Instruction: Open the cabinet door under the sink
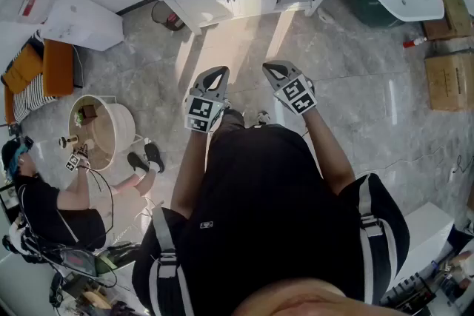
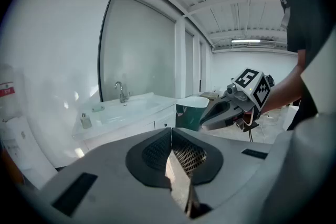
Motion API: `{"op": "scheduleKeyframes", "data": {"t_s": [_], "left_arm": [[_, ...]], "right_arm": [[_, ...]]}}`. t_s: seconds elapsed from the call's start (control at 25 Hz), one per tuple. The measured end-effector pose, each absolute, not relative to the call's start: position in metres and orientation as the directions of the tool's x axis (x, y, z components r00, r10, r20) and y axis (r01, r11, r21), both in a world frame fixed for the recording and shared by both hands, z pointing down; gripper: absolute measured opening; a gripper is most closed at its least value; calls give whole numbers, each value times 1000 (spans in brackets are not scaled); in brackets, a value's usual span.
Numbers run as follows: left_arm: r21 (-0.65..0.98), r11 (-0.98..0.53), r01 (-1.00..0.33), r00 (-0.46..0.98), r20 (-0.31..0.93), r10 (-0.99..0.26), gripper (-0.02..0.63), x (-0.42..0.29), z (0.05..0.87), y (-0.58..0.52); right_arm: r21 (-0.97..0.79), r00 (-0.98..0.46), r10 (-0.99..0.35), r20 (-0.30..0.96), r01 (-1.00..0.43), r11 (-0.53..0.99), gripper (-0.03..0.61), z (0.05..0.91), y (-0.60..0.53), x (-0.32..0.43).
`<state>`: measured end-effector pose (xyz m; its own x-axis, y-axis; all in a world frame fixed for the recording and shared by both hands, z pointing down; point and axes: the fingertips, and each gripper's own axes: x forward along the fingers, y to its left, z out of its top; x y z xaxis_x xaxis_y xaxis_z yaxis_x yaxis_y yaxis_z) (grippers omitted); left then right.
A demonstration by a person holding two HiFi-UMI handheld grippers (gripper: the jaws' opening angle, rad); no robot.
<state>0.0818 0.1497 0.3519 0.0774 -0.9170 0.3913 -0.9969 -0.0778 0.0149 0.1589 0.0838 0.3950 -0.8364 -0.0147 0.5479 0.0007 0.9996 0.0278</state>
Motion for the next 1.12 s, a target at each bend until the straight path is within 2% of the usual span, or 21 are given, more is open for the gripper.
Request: {"op": "scheduleKeyframes", "data": {"t_s": [0.8,1.12], "left_arm": [[47,-103,-994,113,394,-912,16,54,363,142],[83,-112,-990,135,385,-913,17,17,374,137]], "right_arm": [[20,-818,-76,570,-79,997,58,405,71,143],[28,-790,-98,605,-101,994,58,411,67,116]]}}
